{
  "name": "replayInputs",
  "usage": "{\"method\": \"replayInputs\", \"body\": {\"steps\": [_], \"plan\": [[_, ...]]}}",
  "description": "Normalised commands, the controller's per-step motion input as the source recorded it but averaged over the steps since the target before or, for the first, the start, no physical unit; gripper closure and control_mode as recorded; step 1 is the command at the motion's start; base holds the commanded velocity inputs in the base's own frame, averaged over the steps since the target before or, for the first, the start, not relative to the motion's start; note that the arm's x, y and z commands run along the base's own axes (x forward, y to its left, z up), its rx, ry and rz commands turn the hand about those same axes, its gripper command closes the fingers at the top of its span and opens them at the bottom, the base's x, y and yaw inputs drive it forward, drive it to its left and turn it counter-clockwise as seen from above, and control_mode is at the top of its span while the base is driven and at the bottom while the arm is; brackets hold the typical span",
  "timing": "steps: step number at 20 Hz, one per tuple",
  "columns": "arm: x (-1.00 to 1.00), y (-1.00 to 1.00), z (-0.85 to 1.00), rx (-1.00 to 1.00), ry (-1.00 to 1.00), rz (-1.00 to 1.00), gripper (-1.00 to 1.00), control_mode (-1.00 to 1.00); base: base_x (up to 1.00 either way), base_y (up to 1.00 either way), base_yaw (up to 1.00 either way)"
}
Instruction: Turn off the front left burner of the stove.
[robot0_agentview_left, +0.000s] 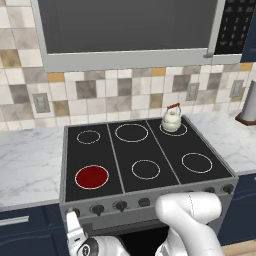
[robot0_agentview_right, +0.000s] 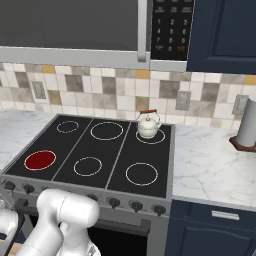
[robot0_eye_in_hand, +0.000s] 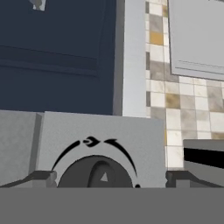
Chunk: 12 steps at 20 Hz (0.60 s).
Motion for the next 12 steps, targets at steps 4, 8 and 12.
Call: {"method": "replayInputs", "body": {"steps": [4, 8, 12], "plan": [[0.00, 0.00, -0.07, 0.00, 0.00, 0.00, -1.00, -1.00, 0.00, 0.00, 0.00], [0.00, 0.00, -0.06, 0.00, 0.00, 0.00, -1.00, -1.00, 0.00, 0.00, 0.00], [0.00, 0.00, -0.04, 0.02, 0.00, 0.00, -1.00, -1.00, 0.00, 0.00, 0.00]]}}
